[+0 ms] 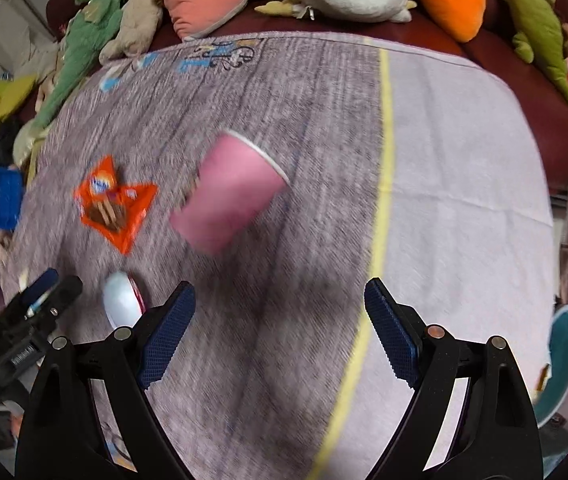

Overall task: Collect trash
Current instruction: 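Grasp the pink paper cup with the right tool while the left tool grasps the orange Ovaltine bag, then carry the Ovaltine bag and pink cup over the teal bin and open both tools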

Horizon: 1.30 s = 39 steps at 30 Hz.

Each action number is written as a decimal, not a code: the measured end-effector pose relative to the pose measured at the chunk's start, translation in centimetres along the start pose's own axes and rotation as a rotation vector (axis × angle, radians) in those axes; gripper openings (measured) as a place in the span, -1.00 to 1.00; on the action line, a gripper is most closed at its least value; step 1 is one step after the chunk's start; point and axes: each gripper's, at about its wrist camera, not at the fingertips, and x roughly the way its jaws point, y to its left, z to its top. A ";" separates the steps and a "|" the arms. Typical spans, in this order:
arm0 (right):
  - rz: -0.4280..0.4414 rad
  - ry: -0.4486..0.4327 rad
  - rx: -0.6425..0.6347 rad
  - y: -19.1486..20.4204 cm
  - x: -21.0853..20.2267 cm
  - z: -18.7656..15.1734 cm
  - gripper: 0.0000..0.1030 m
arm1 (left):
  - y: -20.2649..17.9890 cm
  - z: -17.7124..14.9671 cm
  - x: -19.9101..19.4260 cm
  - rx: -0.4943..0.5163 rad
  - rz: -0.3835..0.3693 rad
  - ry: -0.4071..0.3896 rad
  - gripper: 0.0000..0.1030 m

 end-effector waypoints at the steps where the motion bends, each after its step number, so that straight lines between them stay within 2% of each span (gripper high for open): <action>1: 0.004 -0.001 0.001 0.3 0.3 0.7 0.60 | 0.1 0.4 0.2 -0.001 -0.001 0.000 0.87; 9: 0.083 0.036 0.065 2.0 4.8 5.0 0.60 | 0.9 3.2 3.0 -0.028 -0.008 0.026 0.87; 14: 0.134 0.083 0.113 1.8 8.0 5.5 0.60 | 0.7 4.5 4.0 -0.041 -0.007 0.026 0.87; 17: 0.198 0.071 0.133 1.3 8.7 5.3 0.44 | 0.1 5.0 4.9 -0.034 -0.001 0.031 0.87; 21: 0.195 0.055 0.088 1.3 7.8 5.0 0.22 | -0.5 5.4 6.6 -0.032 0.017 0.047 0.87; 26: 0.118 0.028 0.060 -0.2 6.6 4.3 0.20 | -1.1 5.1 8.8 -0.032 0.023 0.076 0.87; 27: 0.109 0.023 0.058 -0.7 6.4 4.1 0.20 | -1.4 4.9 8.8 -0.022 0.038 0.062 0.77; 28: 0.105 0.021 0.059 -1.0 6.3 4.0 0.20 | -1.6 4.7 8.7 -0.008 0.060 0.052 0.59; 29: 0.100 0.018 0.059 -1.4 6.2 3.8 0.20 | -1.9 4.6 8.6 0.006 0.091 0.049 0.23; 30: 0.094 0.013 0.059 -1.7 6.0 3.6 0.20 | -2.1 4.5 8.4 0.021 0.119 0.038 0.00; 33: 0.084 0.002 0.059 -2.7 5.5 3.0 0.20 | -2.3 4.3 7.6 0.025 0.130 0.028 -0.12; 39: 0.086 -0.018 0.081 -4.6 4.1 1.6 0.20 | -4.4 3.7 5.0 0.062 0.129 -0.008 -0.14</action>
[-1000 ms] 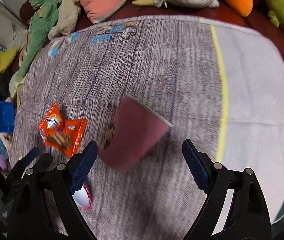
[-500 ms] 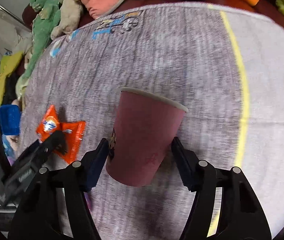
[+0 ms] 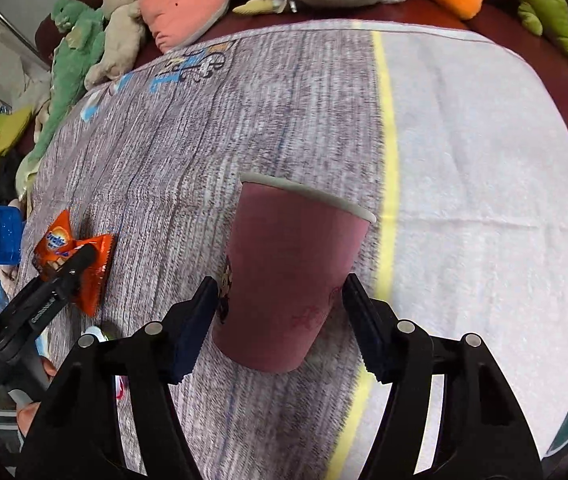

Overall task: Collect trash
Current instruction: 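Carry the Ovaltine bag and pink cup over the teal bin and open both tools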

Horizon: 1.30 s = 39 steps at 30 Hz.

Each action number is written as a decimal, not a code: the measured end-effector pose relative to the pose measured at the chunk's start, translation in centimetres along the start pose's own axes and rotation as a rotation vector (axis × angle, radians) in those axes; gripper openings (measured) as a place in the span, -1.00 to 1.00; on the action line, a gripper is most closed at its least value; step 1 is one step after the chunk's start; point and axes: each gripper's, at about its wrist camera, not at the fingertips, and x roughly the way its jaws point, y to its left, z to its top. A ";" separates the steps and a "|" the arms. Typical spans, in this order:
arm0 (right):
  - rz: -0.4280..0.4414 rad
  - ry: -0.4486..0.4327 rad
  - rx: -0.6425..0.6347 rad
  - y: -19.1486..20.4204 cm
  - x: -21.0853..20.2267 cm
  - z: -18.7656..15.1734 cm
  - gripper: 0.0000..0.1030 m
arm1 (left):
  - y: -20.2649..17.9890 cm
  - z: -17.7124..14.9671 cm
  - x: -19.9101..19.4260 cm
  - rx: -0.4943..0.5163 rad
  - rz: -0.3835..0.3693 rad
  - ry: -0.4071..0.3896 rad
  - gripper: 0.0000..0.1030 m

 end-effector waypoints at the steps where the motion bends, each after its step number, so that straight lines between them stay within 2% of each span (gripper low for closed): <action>1: 0.002 -0.005 0.004 -0.4 -0.4 -0.3 0.20 | -0.5 0.0 -0.7 0.009 -0.007 -0.009 -0.14; 9: 0.002 -0.061 0.040 -4.1 -5.2 -2.8 0.20 | -7.1 -0.9 -5.3 0.108 -0.087 -0.060 -0.13; 19: -0.027 -0.137 0.113 -11.8 -11.9 -8.7 0.20 | -17.8 -6.9 -7.2 0.247 -0.202 0.008 -0.13; 27: -0.019 -0.201 0.230 -19.2 -16.2 -14.0 0.20 | -25.6 -11.0 -8.5 0.354 -0.250 0.051 -0.12; 39: -0.047 -0.286 0.349 -27.9 -20.6 -20.8 0.20 | -35.7 -16.0 -10.1 0.527 -0.279 0.080 -0.07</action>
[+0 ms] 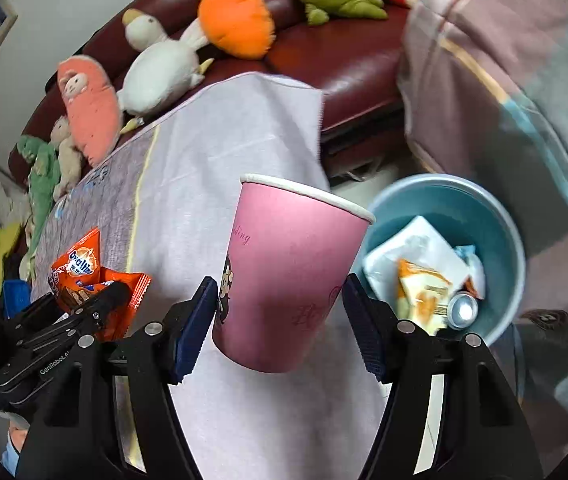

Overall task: Collect trash
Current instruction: 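Carry the Ovaltine bag and pink cup over the teal bin and open both tools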

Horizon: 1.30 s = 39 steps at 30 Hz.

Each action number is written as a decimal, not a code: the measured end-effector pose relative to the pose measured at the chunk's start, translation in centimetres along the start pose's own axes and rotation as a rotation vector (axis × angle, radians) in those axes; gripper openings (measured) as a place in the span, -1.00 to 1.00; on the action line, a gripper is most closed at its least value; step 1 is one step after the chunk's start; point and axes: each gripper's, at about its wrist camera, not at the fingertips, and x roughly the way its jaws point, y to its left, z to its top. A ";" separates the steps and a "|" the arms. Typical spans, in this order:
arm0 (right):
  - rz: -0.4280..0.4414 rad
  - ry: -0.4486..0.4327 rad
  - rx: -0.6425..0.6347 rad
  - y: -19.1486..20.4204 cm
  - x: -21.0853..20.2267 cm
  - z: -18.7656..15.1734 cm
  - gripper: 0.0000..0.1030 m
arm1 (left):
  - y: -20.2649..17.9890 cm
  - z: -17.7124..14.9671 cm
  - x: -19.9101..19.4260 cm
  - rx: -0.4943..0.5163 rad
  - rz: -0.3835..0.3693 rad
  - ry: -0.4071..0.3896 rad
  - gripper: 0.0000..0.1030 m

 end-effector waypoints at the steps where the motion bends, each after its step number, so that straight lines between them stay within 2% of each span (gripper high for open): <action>1: -0.004 -0.004 0.006 -0.9 -0.3 0.0 0.20 | -0.6 0.1 0.2 0.008 -0.002 0.004 -0.07; 13: -0.082 -0.049 0.103 -9.3 -3.2 -1.0 0.20 | -9.1 0.3 3.4 0.140 -0.055 0.060 -0.07; 18: -0.107 -0.063 0.147 -12.2 -3.8 -0.8 0.20 | -11.5 0.5 5.0 0.174 -0.082 0.083 -0.07; 34: -0.181 -0.020 0.188 -15.8 -2.6 0.6 0.21 | -16.6 3.8 11.4 0.195 -0.202 0.140 -0.03; 37: -0.197 -0.012 0.192 -16.3 -2.3 1.0 0.21 | -17.3 4.2 12.8 0.194 -0.226 0.144 0.13; 39: -0.208 -0.009 0.194 -16.6 -2.2 1.2 0.21 | -17.7 4.5 13.6 0.199 -0.231 0.148 0.52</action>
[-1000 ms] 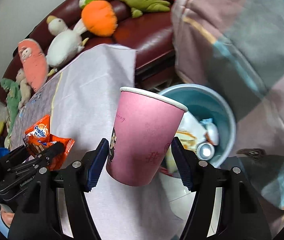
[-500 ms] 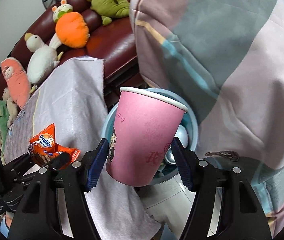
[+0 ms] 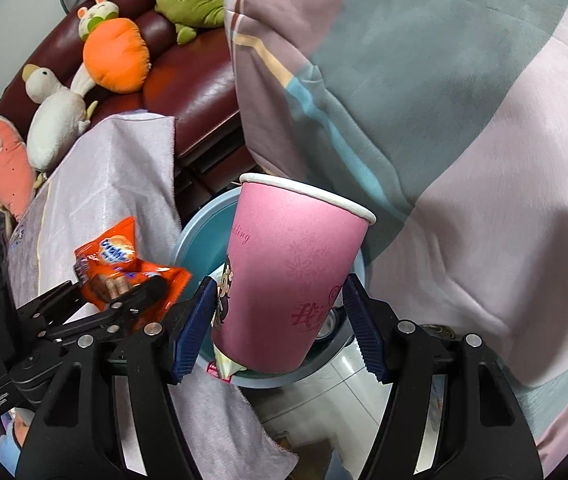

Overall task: Collect trash
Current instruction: 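Carry the Ovaltine bag and pink cup over the teal bin and open both tools, then move both tools back over the table toward the remaining lids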

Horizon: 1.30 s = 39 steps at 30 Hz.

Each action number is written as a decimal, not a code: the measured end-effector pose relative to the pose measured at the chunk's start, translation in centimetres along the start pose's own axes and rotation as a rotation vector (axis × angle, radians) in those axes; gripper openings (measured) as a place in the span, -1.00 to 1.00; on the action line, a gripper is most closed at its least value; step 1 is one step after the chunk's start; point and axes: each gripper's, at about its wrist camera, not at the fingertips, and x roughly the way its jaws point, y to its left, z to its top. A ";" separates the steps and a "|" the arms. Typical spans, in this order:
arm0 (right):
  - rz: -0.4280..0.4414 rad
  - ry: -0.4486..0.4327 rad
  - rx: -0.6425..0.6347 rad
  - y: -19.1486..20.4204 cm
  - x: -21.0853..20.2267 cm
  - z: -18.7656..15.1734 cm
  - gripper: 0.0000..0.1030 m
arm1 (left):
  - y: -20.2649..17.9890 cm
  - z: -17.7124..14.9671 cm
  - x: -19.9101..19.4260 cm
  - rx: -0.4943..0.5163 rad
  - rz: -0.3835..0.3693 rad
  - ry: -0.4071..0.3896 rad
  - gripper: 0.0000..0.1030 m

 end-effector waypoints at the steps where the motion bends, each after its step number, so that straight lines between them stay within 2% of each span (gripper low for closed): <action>1: -0.004 0.001 0.001 0.0 0.1 0.2 0.21 | 0.0 0.1 0.3 0.005 0.004 -0.001 0.58; 3: -0.010 0.004 0.002 -0.1 0.2 0.4 0.21 | -0.2 0.1 0.7 0.014 0.019 -0.001 0.67; 9: -0.020 0.016 -0.003 0.2 0.9 1.0 0.21 | 0.4 -0.4 0.8 0.019 0.027 0.015 0.71; 20: -0.030 0.042 -0.042 2.0 2.0 1.3 0.22 | 3.0 -2.2 -1.1 -0.044 0.035 0.004 0.78; 23: -0.026 0.054 -0.047 2.6 2.3 1.4 0.44 | 3.3 -2.6 -1.7 -0.048 0.042 -0.002 0.79; 39: -0.022 0.073 -0.059 6.1 1.0 -0.8 0.52 | 6.4 -6.5 -6.6 -0.093 0.071 -0.039 0.81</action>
